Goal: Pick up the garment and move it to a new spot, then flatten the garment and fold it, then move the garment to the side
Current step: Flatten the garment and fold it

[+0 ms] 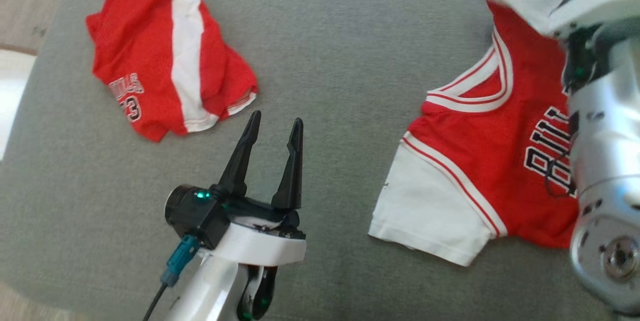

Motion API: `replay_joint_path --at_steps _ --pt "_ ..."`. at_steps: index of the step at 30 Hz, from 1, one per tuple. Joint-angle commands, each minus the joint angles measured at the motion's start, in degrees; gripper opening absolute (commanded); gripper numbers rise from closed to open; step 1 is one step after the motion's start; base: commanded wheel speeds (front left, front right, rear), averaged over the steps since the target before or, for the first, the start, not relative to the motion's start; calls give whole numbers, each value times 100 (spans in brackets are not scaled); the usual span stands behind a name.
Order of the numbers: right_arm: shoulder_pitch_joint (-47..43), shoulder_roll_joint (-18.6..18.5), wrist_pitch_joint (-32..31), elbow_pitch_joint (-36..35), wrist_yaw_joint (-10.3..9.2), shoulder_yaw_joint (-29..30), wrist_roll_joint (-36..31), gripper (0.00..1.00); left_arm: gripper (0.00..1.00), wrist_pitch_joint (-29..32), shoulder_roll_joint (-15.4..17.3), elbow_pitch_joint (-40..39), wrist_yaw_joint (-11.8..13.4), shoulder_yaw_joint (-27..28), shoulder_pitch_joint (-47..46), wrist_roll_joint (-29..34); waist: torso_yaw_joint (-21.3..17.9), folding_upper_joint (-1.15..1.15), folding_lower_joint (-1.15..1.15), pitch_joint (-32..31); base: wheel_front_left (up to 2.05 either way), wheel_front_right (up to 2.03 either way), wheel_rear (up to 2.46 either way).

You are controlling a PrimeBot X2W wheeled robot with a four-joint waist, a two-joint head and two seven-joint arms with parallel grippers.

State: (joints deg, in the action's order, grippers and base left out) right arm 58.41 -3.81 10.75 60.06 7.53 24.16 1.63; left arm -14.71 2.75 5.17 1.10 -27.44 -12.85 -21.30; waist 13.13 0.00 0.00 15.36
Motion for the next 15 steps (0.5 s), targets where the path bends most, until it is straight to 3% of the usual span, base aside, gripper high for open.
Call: replay_joint_path --at_steps 1,6,7,8,15 --pt "418 12 -32 -138 -4 -205 -68 0 100 -29 12 -200 39 141 -133 -66 154 0 0 54 0 0 0" --pt "874 -390 -207 198 -4 -129 -608 0 100 -29 12 -225 64 64 -142 -168 609 0 0 173 0 0 0" --pt "918 -440 -239 267 -4 -98 -735 18 100 -29 12 -230 73 63 -142 -180 666 0 0 193 0 0 0" --pt "950 -481 -291 343 -4 -55 -861 100 100 -29 12 -236 83 67 -140 -192 712 0 0 211 0 0 0" --pt "965 -451 -450 679 -4 43 -1643 100 100 -29 12 -256 145 169 -112 -211 710 0 0 186 0 0 0"
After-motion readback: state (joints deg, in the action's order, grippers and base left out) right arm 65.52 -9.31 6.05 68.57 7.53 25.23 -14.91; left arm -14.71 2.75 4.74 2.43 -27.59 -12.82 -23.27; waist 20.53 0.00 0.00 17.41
